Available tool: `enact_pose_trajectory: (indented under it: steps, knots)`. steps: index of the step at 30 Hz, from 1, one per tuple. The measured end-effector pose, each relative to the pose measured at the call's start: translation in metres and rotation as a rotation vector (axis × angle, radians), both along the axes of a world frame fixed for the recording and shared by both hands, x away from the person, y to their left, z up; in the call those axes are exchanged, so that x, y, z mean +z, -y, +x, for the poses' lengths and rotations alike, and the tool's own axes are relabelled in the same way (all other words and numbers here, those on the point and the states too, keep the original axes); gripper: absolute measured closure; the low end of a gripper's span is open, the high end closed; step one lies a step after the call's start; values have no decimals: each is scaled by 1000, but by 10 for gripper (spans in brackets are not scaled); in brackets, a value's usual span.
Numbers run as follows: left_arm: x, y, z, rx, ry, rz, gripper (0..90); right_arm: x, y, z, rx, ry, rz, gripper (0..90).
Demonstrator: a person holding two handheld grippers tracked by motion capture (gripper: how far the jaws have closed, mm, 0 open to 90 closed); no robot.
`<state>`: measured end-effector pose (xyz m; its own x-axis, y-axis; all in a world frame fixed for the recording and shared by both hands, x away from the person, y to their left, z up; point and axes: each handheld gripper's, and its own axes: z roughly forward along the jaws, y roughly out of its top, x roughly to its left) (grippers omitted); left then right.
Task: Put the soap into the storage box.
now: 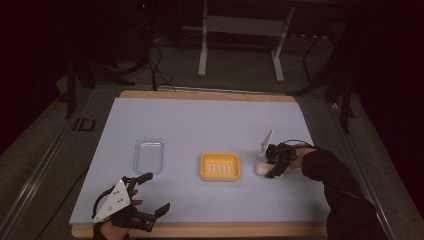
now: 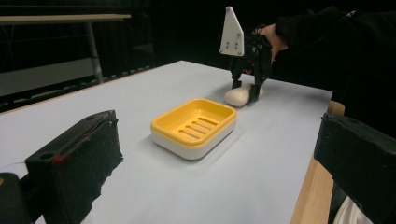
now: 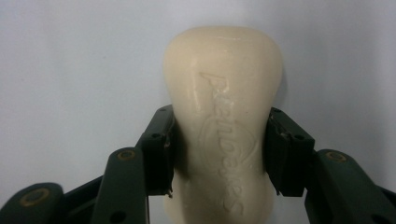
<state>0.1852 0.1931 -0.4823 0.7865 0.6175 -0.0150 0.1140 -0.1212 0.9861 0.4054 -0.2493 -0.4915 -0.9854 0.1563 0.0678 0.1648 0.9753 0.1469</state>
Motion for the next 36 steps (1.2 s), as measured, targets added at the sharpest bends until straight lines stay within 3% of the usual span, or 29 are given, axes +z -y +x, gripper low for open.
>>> enact_pose_trajectory:
  steps: [6, 9, 27, 30, 36]
  knots:
    - [0, 0, 0, 0, 0, -3, 7, 11, -6, -3, 25, 42, 18, 497]
    - [0, 0, 0, 0, 0, -4, 7, 16, -7, -3, 30, 33, 22, 498]
    - [0, 0, 0, -9, -2, 0, 7, 64, -24, -7, 68, 90, 47, 498]
    - [0, 0, 0, -12, -1, -3, 7, 75, -33, -7, 75, 98, 54, 497]
    - [0, 0, 0, -12, -1, -4, 7, 82, -45, -8, 95, 103, 56, 498]
